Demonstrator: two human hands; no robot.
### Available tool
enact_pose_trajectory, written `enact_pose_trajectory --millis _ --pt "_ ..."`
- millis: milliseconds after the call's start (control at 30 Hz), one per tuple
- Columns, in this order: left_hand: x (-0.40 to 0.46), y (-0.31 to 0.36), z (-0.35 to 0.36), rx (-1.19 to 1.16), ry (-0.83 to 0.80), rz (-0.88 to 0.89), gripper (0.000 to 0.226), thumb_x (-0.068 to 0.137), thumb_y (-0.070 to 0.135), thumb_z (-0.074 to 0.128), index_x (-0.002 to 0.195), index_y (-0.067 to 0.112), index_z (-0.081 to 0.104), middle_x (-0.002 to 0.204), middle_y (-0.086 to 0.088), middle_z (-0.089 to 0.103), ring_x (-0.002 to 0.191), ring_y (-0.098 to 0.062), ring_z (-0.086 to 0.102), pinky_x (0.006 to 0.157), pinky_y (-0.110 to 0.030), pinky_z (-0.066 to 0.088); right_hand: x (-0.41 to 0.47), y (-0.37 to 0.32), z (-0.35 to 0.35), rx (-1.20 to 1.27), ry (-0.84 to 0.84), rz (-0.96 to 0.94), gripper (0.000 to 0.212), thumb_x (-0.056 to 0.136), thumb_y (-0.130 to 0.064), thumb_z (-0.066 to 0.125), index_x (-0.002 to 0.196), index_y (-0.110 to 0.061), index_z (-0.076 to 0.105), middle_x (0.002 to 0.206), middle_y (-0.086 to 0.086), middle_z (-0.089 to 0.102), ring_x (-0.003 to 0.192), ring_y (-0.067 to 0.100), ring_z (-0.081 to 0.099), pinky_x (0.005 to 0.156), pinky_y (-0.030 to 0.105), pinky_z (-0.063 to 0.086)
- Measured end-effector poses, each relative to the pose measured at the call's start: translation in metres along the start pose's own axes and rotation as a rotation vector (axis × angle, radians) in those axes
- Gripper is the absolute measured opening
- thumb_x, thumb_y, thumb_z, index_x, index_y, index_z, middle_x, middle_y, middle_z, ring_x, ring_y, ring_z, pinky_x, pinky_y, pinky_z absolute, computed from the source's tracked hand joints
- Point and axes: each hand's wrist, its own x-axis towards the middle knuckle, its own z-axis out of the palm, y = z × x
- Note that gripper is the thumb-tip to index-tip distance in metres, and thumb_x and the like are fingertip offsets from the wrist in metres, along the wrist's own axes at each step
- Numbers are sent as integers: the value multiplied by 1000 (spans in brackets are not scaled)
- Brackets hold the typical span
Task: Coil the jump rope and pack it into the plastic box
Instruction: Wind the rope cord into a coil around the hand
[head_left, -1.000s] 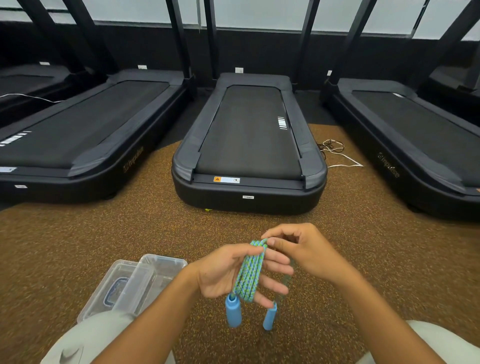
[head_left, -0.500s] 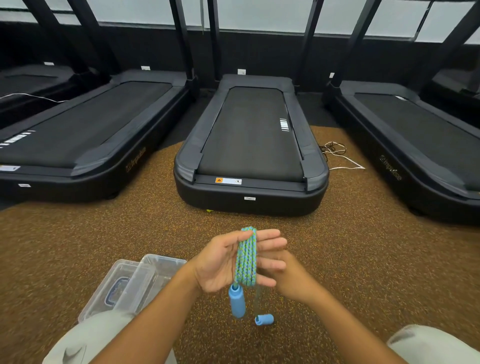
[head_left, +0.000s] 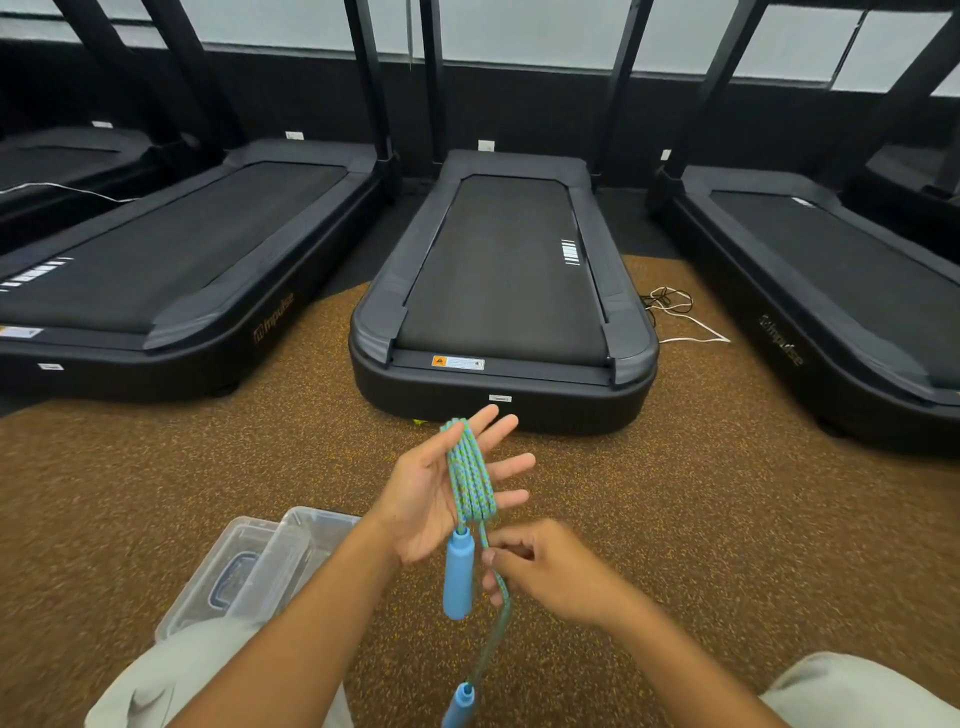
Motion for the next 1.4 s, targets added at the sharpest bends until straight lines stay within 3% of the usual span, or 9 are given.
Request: enact_pose_trajectory --millis 133,333,533,700,800,933,1033,1133,1400 --pt "1 0 -3 -3 24 9 58 99 37 41 153 17 41 149 -4 58 129 -41 59 100 -60 50 -6 -12 1 -90 -17 -20 27 103 -30 62 77 -29 70 76 0 77 67 7 72 71 18 55" --pt "0 1 -2 27 39 21 58 100 38 39 154 18 40 150 -3 57 128 -40 60 99 -58 52 -12 -25 -4 -58 32 -23 25 101 -29 63 85 -12 71 69 7 72 56 10 67 61 27 58" --pt "4 -2 -5 84 61 15 51 106 37 32 153 20 40 148 -1 58 127 -38 62 96 -54 57 -17 -34 -11 -67 115 -140 28 95 -28 69 73 -11 68 55 -7 54 51 8 46 53 28 40" --pt "6 -8 -6 141 67 -11 49 108 36 32 155 21 38 149 1 58 127 -38 62 111 -63 41 -21 -42 -16 -69 118 -220 27 92 -21 73 68 -11 65 52 -14 47 50 1 36 52 20 30" --pt "7 -10 -5 142 44 -31 51 108 39 31 157 23 32 149 0 57 126 -38 63 103 -59 50 -25 -49 -22 -113 156 -259 24 90 -18 73 69 -12 65 56 -9 54 49 2 38 52 18 30" --pt "7 -11 -7 161 29 -53 58 106 43 31 158 20 29 148 0 58 127 -32 63 100 -49 52 -26 -54 -31 -188 198 -284 20 93 -29 68 80 -14 72 88 7 78 53 2 45 57 24 37" --pt "7 -11 -6 153 20 -73 63 101 47 35 157 18 31 149 -1 57 128 -28 63 99 -45 53 -24 -54 -38 -283 244 -294 16 96 -32 70 86 -21 76 70 -1 70 54 5 50 56 29 42" --pt "7 -12 -3 86 11 -93 69 97 49 39 156 14 33 148 -5 58 127 -28 63 90 -44 59 -22 -53 -43 -298 300 -315 9 96 -32 71 91 -26 76 78 -7 72 68 9 67 68 36 58" --pt "3 -27 5 199 -77 -194 66 103 54 33 155 14 35 145 -19 57 126 -36 53 100 -63 51 -18 -47 -49 -370 353 -371 5 91 -25 77 95 -25 77 84 -24 67 81 2 64 72 14 46"
